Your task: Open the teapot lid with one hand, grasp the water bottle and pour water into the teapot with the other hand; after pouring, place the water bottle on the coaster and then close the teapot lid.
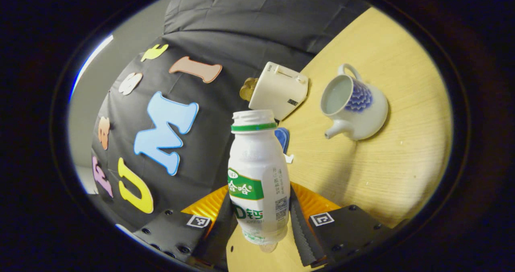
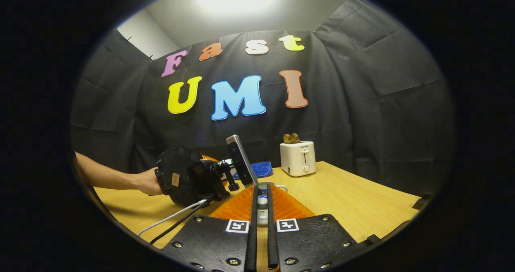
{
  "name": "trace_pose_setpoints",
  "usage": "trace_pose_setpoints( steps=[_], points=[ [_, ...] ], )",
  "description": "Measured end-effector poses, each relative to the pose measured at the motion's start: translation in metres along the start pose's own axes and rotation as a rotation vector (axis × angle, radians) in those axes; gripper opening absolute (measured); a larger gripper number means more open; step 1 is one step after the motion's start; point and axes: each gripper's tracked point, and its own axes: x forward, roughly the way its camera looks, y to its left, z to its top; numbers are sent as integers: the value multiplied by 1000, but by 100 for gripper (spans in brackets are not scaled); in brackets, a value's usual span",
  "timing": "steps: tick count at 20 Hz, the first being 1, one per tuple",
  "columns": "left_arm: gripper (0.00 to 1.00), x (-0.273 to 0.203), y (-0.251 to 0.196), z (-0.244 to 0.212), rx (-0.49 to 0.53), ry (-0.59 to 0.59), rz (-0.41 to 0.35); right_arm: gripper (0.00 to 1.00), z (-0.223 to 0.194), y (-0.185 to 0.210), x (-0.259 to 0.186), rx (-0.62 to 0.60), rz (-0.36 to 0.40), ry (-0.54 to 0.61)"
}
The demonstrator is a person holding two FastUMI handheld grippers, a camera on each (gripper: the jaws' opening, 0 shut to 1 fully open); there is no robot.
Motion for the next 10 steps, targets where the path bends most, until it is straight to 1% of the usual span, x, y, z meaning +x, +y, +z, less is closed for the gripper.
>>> trace_pose_setpoints(
  steps=[3, 6, 10],
  points=[
    [80, -4, -4, 7, 69, -11, -7, 11, -3, -2, 0, 1, 0, 10],
    [80, -5, -7, 11, 163, -10, -9, 10, -3, -4, 0, 4, -5, 9],
    [80, -5, -10, 15, 232, -11, -16, 11, -5, -6, 2, 11, -7, 16]
  ],
)
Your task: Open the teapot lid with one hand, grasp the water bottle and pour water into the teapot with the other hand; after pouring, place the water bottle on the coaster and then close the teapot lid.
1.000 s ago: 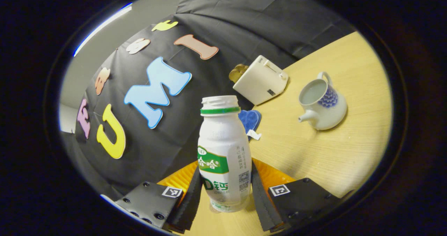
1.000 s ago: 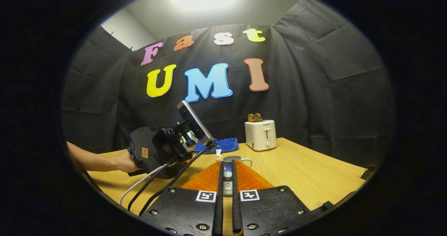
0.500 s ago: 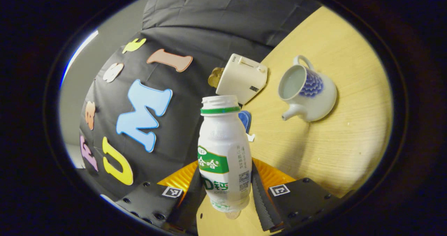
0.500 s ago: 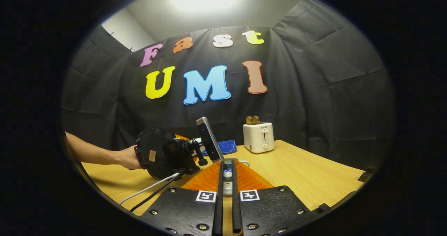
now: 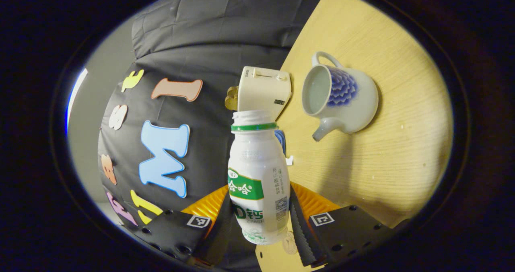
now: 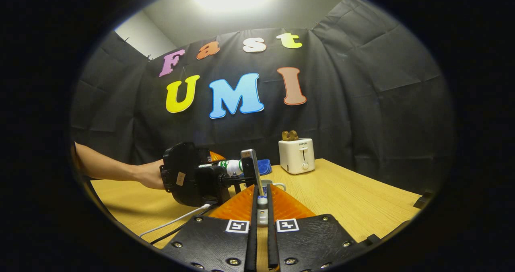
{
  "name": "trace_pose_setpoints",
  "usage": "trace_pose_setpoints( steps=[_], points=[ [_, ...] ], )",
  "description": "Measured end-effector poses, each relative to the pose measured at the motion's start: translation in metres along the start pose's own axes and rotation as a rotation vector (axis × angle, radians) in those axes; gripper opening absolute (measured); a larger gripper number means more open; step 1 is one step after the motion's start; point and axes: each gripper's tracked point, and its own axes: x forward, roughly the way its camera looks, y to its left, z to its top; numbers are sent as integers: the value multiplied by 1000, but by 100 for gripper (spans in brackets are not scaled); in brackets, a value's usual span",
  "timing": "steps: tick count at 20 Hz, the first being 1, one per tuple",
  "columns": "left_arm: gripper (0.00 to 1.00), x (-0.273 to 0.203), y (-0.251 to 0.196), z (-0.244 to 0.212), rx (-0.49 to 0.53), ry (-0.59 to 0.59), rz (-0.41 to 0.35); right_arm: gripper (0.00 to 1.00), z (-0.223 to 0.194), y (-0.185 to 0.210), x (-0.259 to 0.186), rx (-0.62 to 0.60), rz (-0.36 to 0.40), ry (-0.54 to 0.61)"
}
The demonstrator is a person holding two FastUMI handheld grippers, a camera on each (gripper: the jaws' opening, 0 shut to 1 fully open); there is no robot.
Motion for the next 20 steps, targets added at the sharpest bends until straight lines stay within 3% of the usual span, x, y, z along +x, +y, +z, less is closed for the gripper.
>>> trace_pose_setpoints(
  steps=[10, 14, 15, 18, 20],
  points=[
    [75, -14, -5, 14, 210, -37, 24, 11, 1, -3, 0, 6, -2, 4],
    [80, -15, -6, 16, 262, -35, 17, 11, 2, -5, 0, 11, -4, 1],
    [70, -15, -6, 16, 271, -32, 13, 10, 2, -5, 0, 12, -5, 0],
    [80, -16, -4, 21, 306, -40, 18, 10, 3, -5, 0, 13, -6, -3],
    [70, -17, -3, 22, 307, -42, 19, 11, 3, -5, 0, 13, -4, -1]
  ],
)
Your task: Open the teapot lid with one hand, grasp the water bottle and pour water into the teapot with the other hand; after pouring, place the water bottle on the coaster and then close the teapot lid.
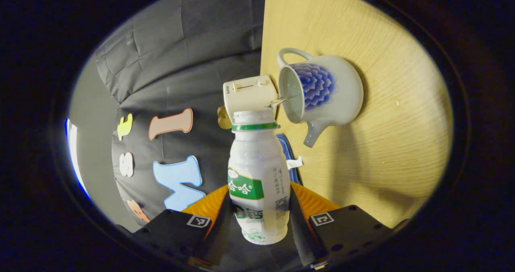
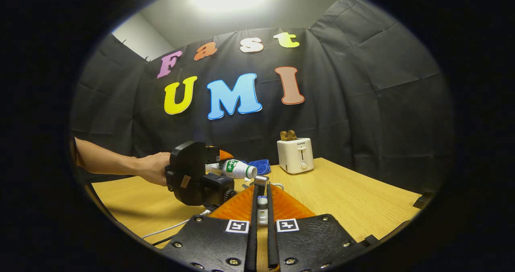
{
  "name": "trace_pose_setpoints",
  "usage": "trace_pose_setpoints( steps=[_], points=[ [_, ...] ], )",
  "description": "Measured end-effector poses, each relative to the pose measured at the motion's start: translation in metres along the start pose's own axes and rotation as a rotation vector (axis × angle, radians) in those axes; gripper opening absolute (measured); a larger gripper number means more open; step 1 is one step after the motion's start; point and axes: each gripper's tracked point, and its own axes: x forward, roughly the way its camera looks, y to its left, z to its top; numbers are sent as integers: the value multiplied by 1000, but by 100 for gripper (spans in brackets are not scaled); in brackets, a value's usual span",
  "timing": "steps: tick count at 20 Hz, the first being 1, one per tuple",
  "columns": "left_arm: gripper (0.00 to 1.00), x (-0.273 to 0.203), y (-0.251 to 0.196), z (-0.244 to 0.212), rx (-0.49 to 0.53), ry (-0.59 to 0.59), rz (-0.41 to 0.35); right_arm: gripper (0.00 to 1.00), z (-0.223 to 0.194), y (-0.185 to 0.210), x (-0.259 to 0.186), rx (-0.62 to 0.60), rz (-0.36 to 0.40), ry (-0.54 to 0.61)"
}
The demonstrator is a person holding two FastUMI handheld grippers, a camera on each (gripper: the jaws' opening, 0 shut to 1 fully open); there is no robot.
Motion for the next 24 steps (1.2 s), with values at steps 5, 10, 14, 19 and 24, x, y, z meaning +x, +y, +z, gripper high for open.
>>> trace_pose_setpoints(
  steps=[5, 10, 14, 19, 24],
  points=[
    [80, -1, 9, 0, 15, 0, 8, 11, 1, 0, -1, 1, -1, -2],
    [70, -1, 11, -4, 50, 5, 13, 11, 2, 0, -1, -1, 1, -5],
    [80, 0, 11, -4, 73, 4, 9, 11, -1, -1, 0, 2, -1, 6],
    [80, -2, 13, -1, 111, -4, 3, 10, -1, -1, 0, 4, -2, 4],
    [80, -2, 15, -2, 145, -8, 1, 10, -2, -2, 0, 4, -1, 8]
  ],
)
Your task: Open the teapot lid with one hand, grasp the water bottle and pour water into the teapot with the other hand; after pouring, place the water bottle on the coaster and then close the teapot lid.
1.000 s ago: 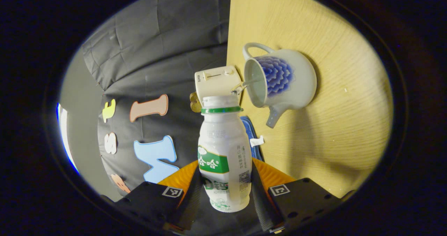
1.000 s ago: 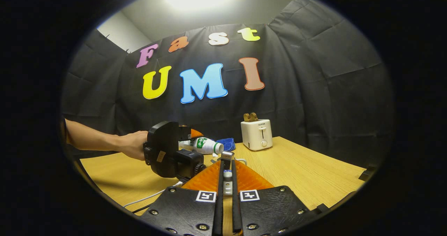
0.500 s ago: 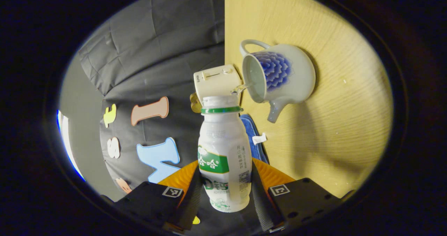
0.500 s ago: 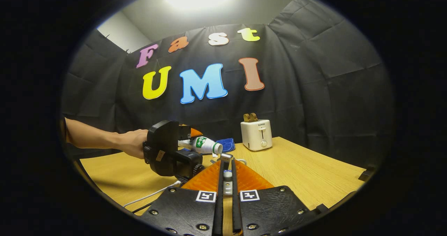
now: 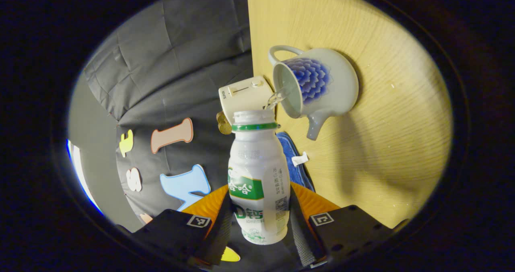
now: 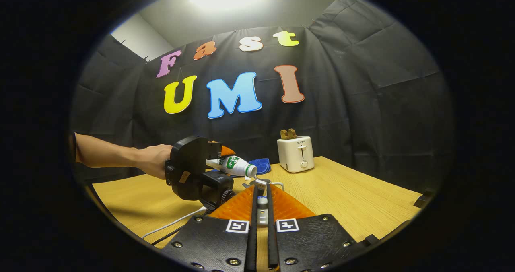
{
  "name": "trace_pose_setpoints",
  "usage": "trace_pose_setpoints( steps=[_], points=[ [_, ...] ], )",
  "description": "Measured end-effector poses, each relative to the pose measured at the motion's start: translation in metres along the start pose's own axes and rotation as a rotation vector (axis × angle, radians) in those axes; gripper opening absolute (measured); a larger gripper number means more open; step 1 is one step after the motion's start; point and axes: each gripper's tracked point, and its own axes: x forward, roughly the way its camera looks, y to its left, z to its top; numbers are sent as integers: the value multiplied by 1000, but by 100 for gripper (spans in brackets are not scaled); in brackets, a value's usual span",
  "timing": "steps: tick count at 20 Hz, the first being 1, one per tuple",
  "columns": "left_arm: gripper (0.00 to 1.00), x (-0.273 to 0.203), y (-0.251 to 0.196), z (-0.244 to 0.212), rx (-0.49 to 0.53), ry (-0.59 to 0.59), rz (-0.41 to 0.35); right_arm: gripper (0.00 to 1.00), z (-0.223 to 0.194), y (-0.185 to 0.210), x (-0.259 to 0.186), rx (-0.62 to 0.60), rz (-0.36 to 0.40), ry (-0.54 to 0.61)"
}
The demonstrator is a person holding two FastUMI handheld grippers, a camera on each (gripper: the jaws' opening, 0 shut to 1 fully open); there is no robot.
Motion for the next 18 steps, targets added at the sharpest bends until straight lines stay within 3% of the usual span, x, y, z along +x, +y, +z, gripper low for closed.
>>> trace_pose_setpoints(
  steps=[5, 6, 7, 8, 9, 11, 12, 13, 15, 18],
  points=[
    [80, 2, 4, -3, 44, 4, 4, 10, -1, 2, 1, -1, 4, 2],
    [75, 1, 3, -3, 51, 6, 6, 10, -1, 2, 1, 0, 6, 3],
    [80, 2, 4, -4, 55, 8, 6, 10, -2, 2, 1, -2, 6, 5],
    [75, 2, 4, -3, 63, 8, 6, 11, -3, 2, 1, -3, 8, 7],
    [80, 1, 6, -3, 74, 8, 12, 11, -3, 3, 1, -2, 11, 9],
    [75, 1, 7, -2, 89, 6, 12, 11, -3, 4, 1, -6, 14, 7],
    [80, 1, 6, -1, 94, 4, 7, 10, -3, 4, 1, -7, 14, 6],
    [70, 1, 7, 0, 104, -2, 3, 11, -3, 4, 1, -9, 16, 7],
    [80, -2, 8, 2, 128, -4, 1, 10, -4, 5, 2, -10, 17, 11],
    [80, -1, 10, 3, 153, -14, 2, 11, -3, 3, 1, -8, 15, 8]
  ],
)
